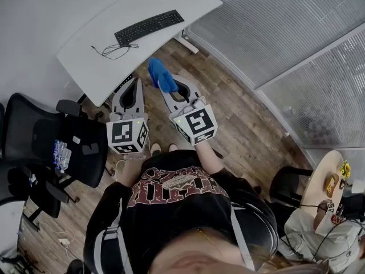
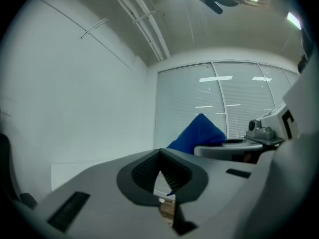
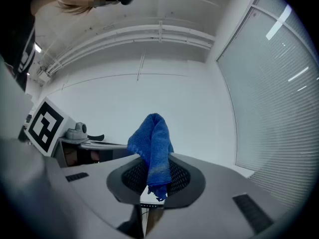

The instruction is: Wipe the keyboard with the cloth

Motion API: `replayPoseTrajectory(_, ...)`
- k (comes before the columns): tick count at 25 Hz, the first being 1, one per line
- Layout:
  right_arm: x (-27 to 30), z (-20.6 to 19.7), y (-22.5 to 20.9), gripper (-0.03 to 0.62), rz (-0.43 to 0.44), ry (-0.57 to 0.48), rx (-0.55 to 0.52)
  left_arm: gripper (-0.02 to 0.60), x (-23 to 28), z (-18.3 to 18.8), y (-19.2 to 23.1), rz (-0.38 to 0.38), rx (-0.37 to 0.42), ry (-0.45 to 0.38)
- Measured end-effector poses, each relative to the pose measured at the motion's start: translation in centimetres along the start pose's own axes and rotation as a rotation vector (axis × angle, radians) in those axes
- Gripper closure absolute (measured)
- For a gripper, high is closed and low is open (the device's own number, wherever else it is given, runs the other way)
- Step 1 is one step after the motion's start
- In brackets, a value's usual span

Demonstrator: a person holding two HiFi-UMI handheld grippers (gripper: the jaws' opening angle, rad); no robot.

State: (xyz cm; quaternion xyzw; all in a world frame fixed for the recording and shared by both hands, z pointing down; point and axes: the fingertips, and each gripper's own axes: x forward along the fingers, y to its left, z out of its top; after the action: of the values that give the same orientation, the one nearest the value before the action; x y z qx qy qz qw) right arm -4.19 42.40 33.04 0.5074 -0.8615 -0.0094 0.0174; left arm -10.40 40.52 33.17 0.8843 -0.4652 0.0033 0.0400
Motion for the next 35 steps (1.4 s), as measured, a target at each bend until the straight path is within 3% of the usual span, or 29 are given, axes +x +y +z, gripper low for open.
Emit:
replayPoseTrajectory(17, -0.1, -0.8, -2.6, 0.539, 0.045, 0.006, 0.024, 0.546, 2.2, -1.3, -1.6, 0.028, -0.015, 0.021)
replayPoseTrajectory(35, 10.1, -1.5, -7.1, 0.537, 0.028, 0.017, 0.032, 0.546, 11.3, -1.4, 5.1, -0.018, -0.022, 0.036)
